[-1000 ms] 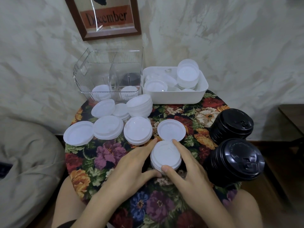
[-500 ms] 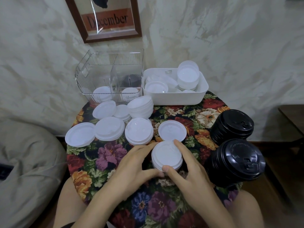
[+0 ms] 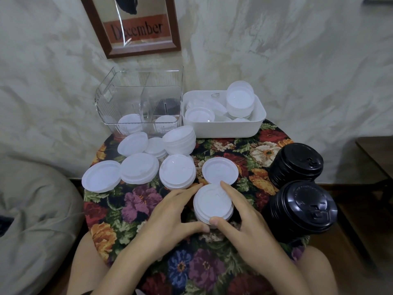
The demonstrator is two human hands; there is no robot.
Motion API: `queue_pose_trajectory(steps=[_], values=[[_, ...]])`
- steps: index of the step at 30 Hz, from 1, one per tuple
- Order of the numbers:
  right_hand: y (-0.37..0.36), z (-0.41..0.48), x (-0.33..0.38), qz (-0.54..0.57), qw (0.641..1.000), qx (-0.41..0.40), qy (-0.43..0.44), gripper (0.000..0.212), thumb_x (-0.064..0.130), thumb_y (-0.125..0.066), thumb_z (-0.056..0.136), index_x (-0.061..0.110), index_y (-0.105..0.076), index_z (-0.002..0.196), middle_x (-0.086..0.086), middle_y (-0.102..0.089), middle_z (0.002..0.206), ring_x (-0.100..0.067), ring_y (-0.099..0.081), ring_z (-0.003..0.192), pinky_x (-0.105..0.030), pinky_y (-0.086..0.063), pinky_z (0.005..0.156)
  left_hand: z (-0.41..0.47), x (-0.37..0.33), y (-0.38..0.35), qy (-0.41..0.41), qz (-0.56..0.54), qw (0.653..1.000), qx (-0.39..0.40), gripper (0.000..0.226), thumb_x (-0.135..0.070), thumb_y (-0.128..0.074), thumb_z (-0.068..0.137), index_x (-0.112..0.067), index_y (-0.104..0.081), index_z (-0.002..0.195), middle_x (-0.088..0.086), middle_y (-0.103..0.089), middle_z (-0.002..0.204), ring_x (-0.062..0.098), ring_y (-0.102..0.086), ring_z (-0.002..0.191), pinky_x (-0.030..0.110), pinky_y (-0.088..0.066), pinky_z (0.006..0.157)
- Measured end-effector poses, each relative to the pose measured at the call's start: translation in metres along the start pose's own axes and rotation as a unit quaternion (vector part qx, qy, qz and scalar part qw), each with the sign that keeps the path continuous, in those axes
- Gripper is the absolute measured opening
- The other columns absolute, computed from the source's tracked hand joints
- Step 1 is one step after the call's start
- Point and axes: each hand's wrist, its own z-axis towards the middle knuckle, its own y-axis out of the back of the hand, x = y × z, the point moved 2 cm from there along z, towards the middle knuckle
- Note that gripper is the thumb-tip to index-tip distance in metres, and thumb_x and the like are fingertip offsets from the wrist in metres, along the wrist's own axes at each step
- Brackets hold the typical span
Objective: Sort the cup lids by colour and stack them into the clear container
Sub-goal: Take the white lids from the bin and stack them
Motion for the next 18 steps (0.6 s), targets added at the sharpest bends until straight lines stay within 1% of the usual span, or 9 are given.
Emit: queue_pose_trajectory(steps=[2, 3, 6, 9, 11, 14, 16, 18], values=[[0.001, 0.0, 0.001, 0.004, 1.0, 0.004, 0.002, 0.075, 0.045, -0.069, 0.095, 0.061, -0.021, 0.151, 0.05, -0.02, 0.15, 0.026, -0.018, 0.138, -0.013, -0.026, 0.109, -0.001, -0.001, -0.002, -0.005, 0.018, 1.0, 0.003, 0.102, -0.062, -0.081, 0.074, -0.064, -0.016, 0.153, -0.033, -0.033, 0.151, -0.014, -0.026, 0.14, 0.017, -0.027, 0.111], [0.0, 0.0, 0.002, 0.005, 1.0, 0.005, 0.003, 0.074, 0.044, -0.069, 0.096, 0.062, -0.021, 0.15, 0.051, -0.019, 0.15, 0.026, -0.018, 0.138, -0.012, -0.027, 0.108, -0.001, -0.002, -0.003, -0.005, 0.023, 1.0, 0.001, 0.103, -0.061, -0.081, 0.075, -0.063, -0.014, 0.154, -0.034, -0.032, 0.151, -0.014, -0.026, 0.14, 0.015, -0.026, 0.109], [-0.001, -0.001, 0.004, -0.012, 1.0, -0.003, 0.002, 0.072, 0.044, -0.068, 0.096, 0.062, -0.022, 0.147, 0.055, -0.019, 0.145, 0.03, -0.017, 0.134, -0.011, -0.025, 0.105, 0.0, -0.002, -0.003, 0.003, 0.02, 1.0, -0.009, 0.104, -0.06, -0.081, 0.074, -0.056, -0.017, 0.157, -0.033, -0.032, 0.15, -0.014, -0.025, 0.138, 0.012, -0.024, 0.107], [-0.002, -0.003, 0.006, -0.039, 0.999, -0.018, -0.002, 0.073, 0.048, -0.068, 0.094, 0.058, -0.024, 0.151, 0.056, -0.017, 0.142, 0.035, -0.015, 0.128, -0.012, -0.025, 0.105, -0.001, -0.002, -0.002, -0.004, 0.03, 0.999, -0.013, 0.099, -0.064, -0.079, 0.074, -0.054, -0.025, 0.156, -0.03, -0.037, 0.149, -0.011, -0.03, 0.138, 0.012, -0.026, 0.106], [-0.004, -0.004, 0.008, -0.055, 0.998, -0.038, -0.003, 0.074, 0.05, -0.069, 0.093, 0.054, -0.026, 0.153, 0.051, -0.021, 0.144, 0.03, -0.019, 0.13, -0.015, -0.027, 0.108, -0.001, -0.003, -0.002, -0.013, 0.035, 0.999, -0.015, 0.093, -0.064, -0.079, 0.075, -0.053, -0.03, 0.154, -0.028, -0.042, 0.148, -0.01, -0.034, 0.137, 0.011, -0.027, 0.106], [-0.005, -0.007, 0.012, -0.082, 0.994, -0.065, -0.006, 0.076, 0.053, -0.069, 0.091, 0.049, -0.028, 0.156, 0.045, -0.023, 0.144, 0.016, -0.023, 0.137, -0.019, -0.029, 0.111, -0.001, -0.002, -0.001, -0.02, 0.039, 0.999, -0.015, 0.09, -0.065, -0.078, 0.075, -0.053, -0.034, 0.152, -0.028, -0.044, 0.146, -0.01, -0.036, 0.135, 0.011, -0.029, 0.106], [-0.005, -0.008, 0.013, -0.097, 0.993, -0.072, -0.006, 0.077, 0.055, -0.068, 0.09, 0.048, -0.029, 0.156, 0.046, -0.023, 0.139, 0.014, -0.023, 0.135, -0.022, -0.03, 0.112, 0.0, -0.001, -0.002, -0.021, 0.044, 0.999, -0.014, 0.089, -0.066, -0.077, 0.075, -0.053, -0.034, 0.152, -0.028, -0.045, 0.144, -0.01, -0.037, 0.135, 0.01, -0.029, 0.105], [-0.005, -0.008, 0.013, -0.101, 0.992, -0.074, -0.008, 0.077, 0.057, -0.068, 0.089, 0.049, -0.029, 0.155, 0.048, -0.021, 0.136, 0.015, -0.022, 0.132, -0.023, -0.03, 0.111, 0.0, -0.001, -0.002, -0.021, 0.045, 0.999, -0.013, 0.088, -0.066, -0.077, 0.076, -0.055, -0.033, 0.151, -0.03, -0.045, 0.144, -0.011, -0.036, 0.135, 0.007, -0.028, 0.103]])
